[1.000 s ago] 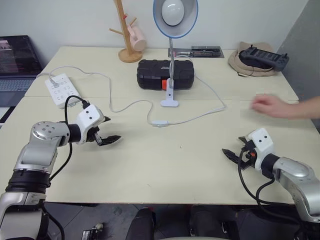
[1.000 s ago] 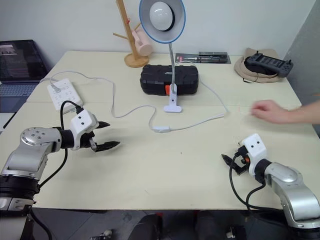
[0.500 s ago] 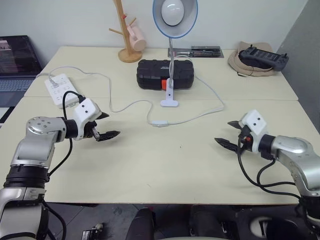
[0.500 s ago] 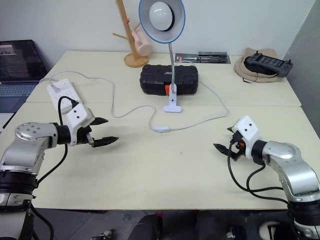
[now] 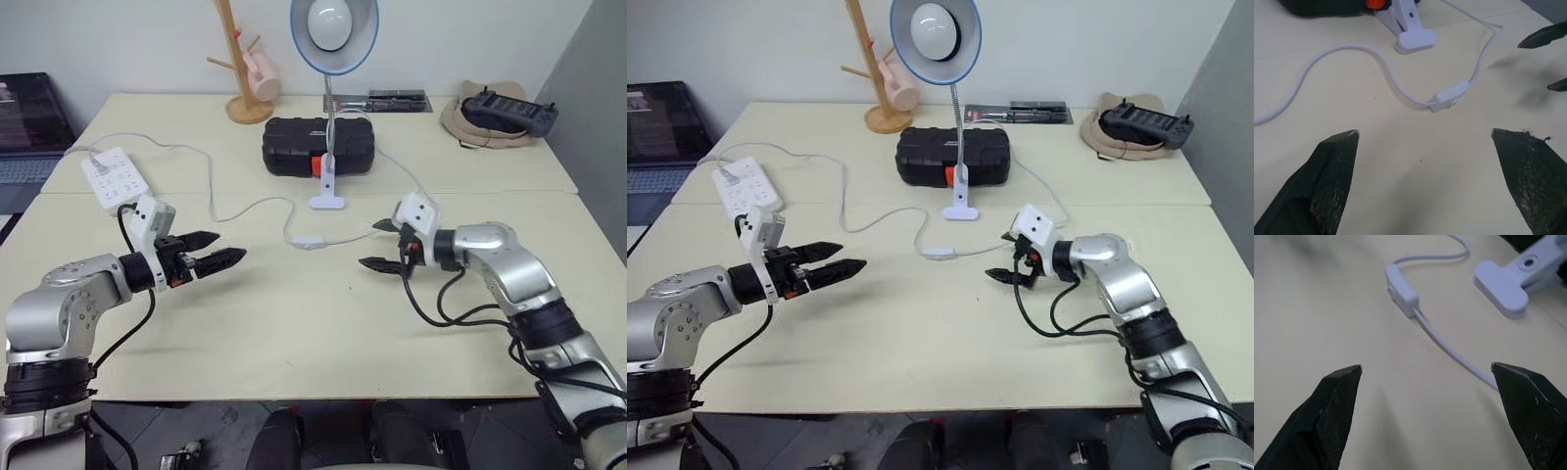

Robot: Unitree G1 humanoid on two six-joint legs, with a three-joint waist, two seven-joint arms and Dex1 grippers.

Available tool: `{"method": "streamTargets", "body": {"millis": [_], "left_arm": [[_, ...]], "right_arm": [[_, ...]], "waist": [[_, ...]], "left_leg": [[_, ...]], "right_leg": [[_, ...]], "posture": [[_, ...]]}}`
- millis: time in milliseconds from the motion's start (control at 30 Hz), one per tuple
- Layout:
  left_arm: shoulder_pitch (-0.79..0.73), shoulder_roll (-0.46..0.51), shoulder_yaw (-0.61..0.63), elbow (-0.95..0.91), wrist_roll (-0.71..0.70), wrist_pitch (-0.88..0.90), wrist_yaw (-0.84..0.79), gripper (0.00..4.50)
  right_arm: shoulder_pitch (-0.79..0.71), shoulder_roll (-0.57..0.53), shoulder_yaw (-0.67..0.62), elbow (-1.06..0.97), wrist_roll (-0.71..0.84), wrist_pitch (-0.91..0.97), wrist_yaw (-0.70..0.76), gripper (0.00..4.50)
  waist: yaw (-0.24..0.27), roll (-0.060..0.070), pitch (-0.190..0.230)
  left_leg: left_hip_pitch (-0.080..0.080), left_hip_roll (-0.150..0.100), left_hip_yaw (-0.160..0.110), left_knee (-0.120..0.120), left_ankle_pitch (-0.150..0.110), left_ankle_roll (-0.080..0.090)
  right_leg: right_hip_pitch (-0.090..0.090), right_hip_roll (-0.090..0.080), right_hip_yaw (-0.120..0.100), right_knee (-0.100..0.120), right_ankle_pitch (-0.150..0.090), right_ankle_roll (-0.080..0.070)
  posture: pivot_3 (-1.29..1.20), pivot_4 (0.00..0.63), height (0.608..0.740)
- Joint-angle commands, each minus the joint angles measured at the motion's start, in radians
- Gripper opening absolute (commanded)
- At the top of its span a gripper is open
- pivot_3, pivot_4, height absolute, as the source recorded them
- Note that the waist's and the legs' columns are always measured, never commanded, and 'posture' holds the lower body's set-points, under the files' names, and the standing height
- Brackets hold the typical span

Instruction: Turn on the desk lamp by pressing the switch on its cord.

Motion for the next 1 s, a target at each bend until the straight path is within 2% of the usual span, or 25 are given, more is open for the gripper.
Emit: {"method": "streamTargets", "body": {"millis": [33, 367, 633, 667, 700, 800, 933, 1000], "left_arm": [[0.032, -0.003, 0.034, -0.088, -0.036, 0.006, 0.030, 4.50], [0.131, 0.048, 0.004, -0.196, -0.022, -0.023, 0.022, 4.50], [0.148, 0.068, 0.019, -0.201, -0.030, -0.036, 0.031, 4.50], [0.149, 0.069, 0.019, -0.203, -0.032, -0.036, 0.032, 4.50], [0.150, 0.069, 0.018, -0.206, -0.033, -0.036, 0.034, 4.50], [0.150, 0.067, 0.013, -0.216, -0.038, -0.032, 0.042, 4.50], [0.149, 0.067, 0.013, -0.222, -0.043, -0.028, 0.046, 4.50], [0.150, 0.068, 0.014, -0.225, -0.044, -0.025, 0.048, 4.50]], "right_arm": [[-0.069, 0.070, 0.028, 0.135, -0.040, -0.112, 0.036, 4.45], [-0.287, 0.265, 0.023, 0.596, -0.128, -0.322, 0.022, 4.45], [-0.350, 0.322, 0.000, 0.774, -0.160, -0.405, 0.048, 4.45], [-0.353, 0.324, -0.002, 0.788, -0.164, -0.415, 0.047, 4.09], [-0.355, 0.326, -0.003, 0.803, -0.168, -0.425, 0.044, 3.99], [-0.357, 0.331, -0.005, 0.839, -0.187, -0.459, 0.029, 3.29], [-0.360, 0.346, -0.024, 0.868, -0.193, -0.474, 0.012, 2.16], [-0.362, 0.354, -0.035, 0.874, -0.195, -0.477, 0.008, 1.74]], "waist": [[-0.001, 0.000, 0.000], [-0.004, 0.000, 0.000], [-0.002, 0.000, 0.000], [-0.002, 0.000, 0.000], [-0.003, 0.000, 0.000], [-0.004, 0.000, 0.000], [-0.005, 0.000, 0.000], [-0.005, 0.000, 0.000]], "left_leg": [[0.000, 0.000, 0.000, 0.000, 0.000, 0.000], [0.001, 0.000, 0.001, -0.001, 0.002, -0.003], [0.002, 0.000, 0.001, -0.001, 0.002, -0.003], [0.002, 0.000, 0.001, -0.001, 0.002, -0.003], [0.002, 0.000, 0.001, -0.001, 0.002, -0.003], [0.002, 0.000, 0.001, -0.001, 0.002, -0.003], [0.002, 0.000, 0.001, -0.001, 0.002, -0.003], [0.002, 0.000, 0.002, -0.001, 0.002, -0.003]], "right_leg": [[0.000, 0.000, 0.000, 0.000, 0.000, 0.000], [-0.001, -0.001, 0.001, 0.001, 0.000, 0.000], [-0.001, -0.001, 0.001, 0.003, 0.000, 0.000], [-0.001, -0.001, 0.001, 0.003, 0.000, 0.000], [-0.001, -0.001, 0.001, 0.003, 0.000, 0.000], [-0.001, -0.001, 0.001, 0.003, 0.000, 0.000], [-0.001, 0.000, 0.001, 0.004, 0.000, 0.000], [-0.001, -0.001, 0.001, 0.004, 0.000, 0.000]], "posture": [[0.00, 0.150, 0.740], [0.00, 0.150, 0.740], [0.00, 0.150, 0.740], [0.00, 0.150, 0.740], [0.00, 0.150, 0.740], [0.00, 0.150, 0.740], [0.00, 0.150, 0.740], [0.00, 0.150, 0.740]]}}
